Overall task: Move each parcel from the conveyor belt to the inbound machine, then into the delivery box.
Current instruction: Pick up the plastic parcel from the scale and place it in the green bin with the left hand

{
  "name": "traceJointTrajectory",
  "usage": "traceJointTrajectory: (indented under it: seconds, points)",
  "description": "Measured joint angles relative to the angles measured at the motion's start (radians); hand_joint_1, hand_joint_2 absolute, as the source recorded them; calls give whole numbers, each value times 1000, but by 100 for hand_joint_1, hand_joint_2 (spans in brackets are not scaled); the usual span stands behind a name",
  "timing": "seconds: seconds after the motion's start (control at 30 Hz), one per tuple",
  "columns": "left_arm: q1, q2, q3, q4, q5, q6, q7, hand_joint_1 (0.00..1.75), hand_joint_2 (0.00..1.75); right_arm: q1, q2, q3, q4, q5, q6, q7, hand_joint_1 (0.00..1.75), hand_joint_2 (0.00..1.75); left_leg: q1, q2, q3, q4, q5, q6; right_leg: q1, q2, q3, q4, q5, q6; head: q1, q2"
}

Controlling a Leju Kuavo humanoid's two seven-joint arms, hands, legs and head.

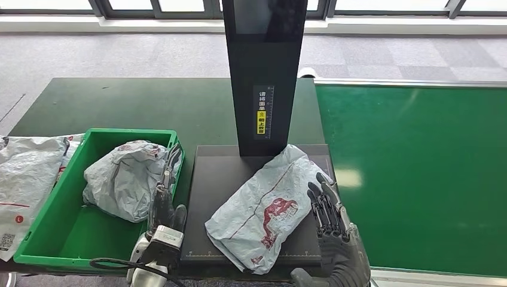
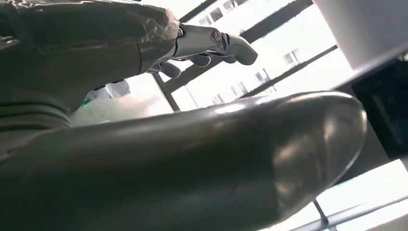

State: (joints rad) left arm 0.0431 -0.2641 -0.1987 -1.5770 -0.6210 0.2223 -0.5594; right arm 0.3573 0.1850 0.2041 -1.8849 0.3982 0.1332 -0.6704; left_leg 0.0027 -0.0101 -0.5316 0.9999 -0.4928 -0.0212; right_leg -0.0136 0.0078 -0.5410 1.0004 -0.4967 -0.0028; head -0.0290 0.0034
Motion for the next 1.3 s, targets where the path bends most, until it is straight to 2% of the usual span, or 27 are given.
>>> traceJointTrajectory:
  seconds: [0.13,0.2,0.33,0.53,0.67,0.93,1.2,1.3]
  points:
    - [-26,7,-77,48,-193,-43,40,0,175,-5,-3,2,-31,-48,25,-28,0,175,0,-1,0,0,0,0,0,0,0,0,0,0,0,0]
    - [-46,9,-129,93,-257,-50,51,0,175,-10,-5,3,-38,-64,33,-30,0,175,0,0,0,0,0,1,0,0,0,0,1,1,0,0]
    - [-120,5,-216,236,-279,-58,69,0,175,-25,-8,3,-38,-80,45,-30,0,175,0,0,0,1,1,2,0,-1,0,0,2,2,0,0]
    - [-257,-31,-276,504,-283,-46,78,0,175,-44,-9,3,-37,-78,62,-30,0,175,0,0,0,1,2,3,0,0,0,0,3,3,0,0]
    - [-311,-51,-298,648,-291,-45,85,0,175,-52,-9,2,-35,-79,73,-30,0,175,0,0,-1,1,2,3,0,0,0,0,3,3,0,0]
    - [-353,-66,-309,764,-298,-41,95,0,175,-60,-9,2,-33,-80,73,-30,0,175,0,0,-2,1,2,3,0,0,-1,0,3,3,0,0]
    - [-399,-79,-330,890,-395,32,204,0,175,-63,-16,3,-21,-85,56,-30,0,175,0,0,-2,1,2,3,0,-1,0,0,3,3,0,0]
    - [-415,-81,-336,920,-420,57,233,131,175,-66,-16,3,-15,-78,57,-30,0,175,0,0,-3,1,2,3,0,-1,1,0,3,4,0,0]
